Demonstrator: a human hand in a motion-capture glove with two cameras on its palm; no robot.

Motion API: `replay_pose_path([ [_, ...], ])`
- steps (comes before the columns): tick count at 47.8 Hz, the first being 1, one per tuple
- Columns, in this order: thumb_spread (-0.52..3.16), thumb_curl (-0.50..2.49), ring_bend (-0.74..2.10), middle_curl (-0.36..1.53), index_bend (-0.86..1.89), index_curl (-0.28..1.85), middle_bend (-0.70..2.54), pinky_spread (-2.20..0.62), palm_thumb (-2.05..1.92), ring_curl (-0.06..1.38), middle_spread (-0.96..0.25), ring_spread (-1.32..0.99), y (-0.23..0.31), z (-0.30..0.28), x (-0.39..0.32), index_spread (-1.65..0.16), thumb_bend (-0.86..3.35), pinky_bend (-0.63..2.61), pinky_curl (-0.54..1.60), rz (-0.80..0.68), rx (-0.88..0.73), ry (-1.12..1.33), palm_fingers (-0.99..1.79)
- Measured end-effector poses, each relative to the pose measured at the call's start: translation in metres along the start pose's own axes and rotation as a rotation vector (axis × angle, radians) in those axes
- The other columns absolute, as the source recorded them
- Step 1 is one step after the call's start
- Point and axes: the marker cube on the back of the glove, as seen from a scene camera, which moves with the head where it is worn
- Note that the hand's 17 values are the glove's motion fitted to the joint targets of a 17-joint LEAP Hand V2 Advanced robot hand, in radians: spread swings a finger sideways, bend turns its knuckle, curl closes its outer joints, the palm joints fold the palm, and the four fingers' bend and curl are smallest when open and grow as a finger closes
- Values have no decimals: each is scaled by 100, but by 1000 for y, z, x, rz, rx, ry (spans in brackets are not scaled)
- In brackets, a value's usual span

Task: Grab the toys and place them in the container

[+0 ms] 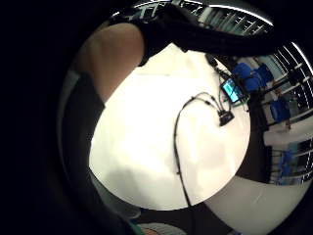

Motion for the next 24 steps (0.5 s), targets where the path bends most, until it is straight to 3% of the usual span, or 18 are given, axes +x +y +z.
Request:
replay_pose_path([
  [12, 119, 18, 19, 35, 18, 48, 17, 8, -10, 37, -16, -10, 114, 50, -50, -40, -7, 65, 32, 26, -8, -2, -5],
  [24, 123, 16, 19, 34, 17, 45, 17, 8, -8, 36, -17, -11, 119, 57, -39, -40, -6, 62, 33, 97, -13, 33, -5],
])
